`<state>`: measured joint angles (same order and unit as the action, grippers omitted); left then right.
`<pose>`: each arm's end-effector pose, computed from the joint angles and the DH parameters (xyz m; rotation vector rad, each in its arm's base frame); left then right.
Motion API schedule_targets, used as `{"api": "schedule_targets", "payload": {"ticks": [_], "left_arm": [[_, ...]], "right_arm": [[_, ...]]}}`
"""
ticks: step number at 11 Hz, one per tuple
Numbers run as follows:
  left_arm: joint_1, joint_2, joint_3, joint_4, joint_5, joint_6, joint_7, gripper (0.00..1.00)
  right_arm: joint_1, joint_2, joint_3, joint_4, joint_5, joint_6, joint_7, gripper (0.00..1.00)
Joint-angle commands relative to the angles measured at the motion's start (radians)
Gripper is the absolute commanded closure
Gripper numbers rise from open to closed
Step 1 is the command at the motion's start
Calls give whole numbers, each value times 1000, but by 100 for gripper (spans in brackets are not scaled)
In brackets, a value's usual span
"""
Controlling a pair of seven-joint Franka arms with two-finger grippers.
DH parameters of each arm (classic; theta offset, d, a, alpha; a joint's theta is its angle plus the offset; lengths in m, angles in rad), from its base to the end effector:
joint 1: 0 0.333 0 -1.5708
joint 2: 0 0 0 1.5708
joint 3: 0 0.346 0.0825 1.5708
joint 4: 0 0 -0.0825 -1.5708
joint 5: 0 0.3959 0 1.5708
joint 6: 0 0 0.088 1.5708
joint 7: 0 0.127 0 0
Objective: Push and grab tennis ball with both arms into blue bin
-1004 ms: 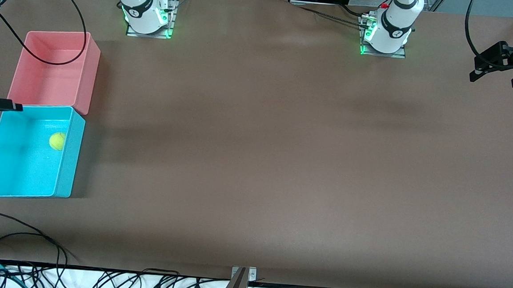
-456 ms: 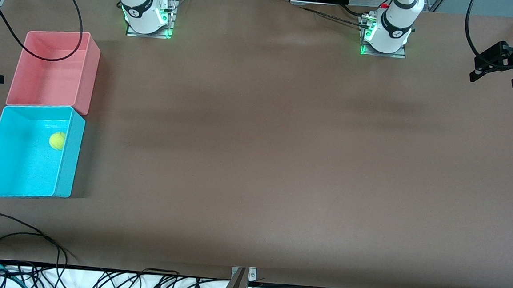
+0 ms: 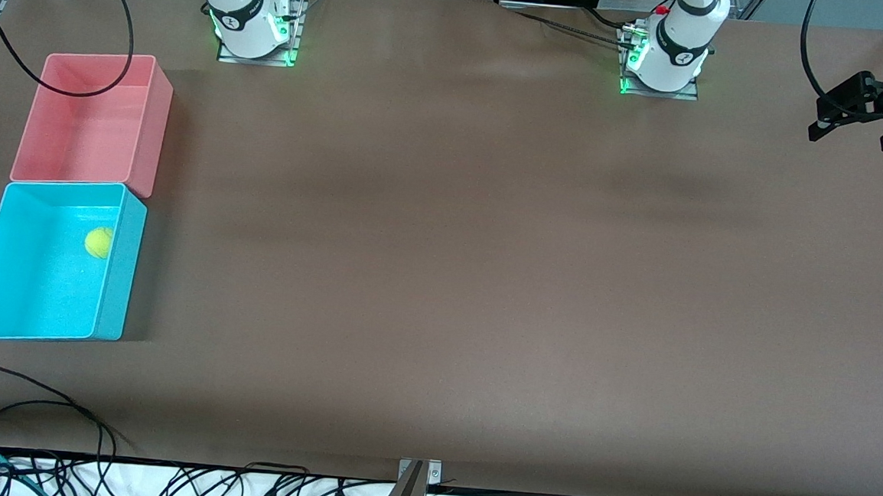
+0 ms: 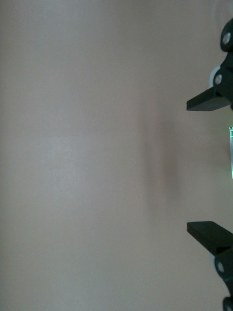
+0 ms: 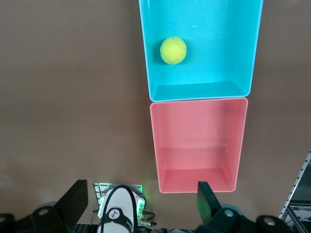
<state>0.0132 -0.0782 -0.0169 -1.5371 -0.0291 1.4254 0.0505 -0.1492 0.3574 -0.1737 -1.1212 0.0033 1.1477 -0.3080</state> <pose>0.5231 -0.0064 0.6807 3.1116 -0.0900 -0.0511 0.6005 -0.1762 0.6007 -3.0549 0.0202 0.5051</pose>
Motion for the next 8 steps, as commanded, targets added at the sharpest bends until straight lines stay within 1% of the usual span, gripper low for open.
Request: {"api": "schedule_targets", "payload": {"ticks": [1,3,4,5,6,7,8], "left_arm": [[-1,15,2,32,9,-20,-1,0],[1,15,2,32,9,-20,-3,0],[2,15,2,32,9,-20,-1,0],[2,15,2,32,8,-20,-1,0],[-4,15,2,32,8,-20,-3,0],[-7,15,2,32,8,-20,-3,0],[-9,15,0,32,8,-20,-3,0]], "right_arm": [[43,-173,43,-232,-31,186,177,0],[83,-280,48,-415,-17,324,199,0],[111,-332,48,-534,-19,422,202,0],[158,-407,48,-628,-32,479,217,0],[174,-432,48,-663,-34,501,234,0],[189,-411,49,-672,-29,501,233,0],[230,-423,49,-669,-34,500,231,0]]}}
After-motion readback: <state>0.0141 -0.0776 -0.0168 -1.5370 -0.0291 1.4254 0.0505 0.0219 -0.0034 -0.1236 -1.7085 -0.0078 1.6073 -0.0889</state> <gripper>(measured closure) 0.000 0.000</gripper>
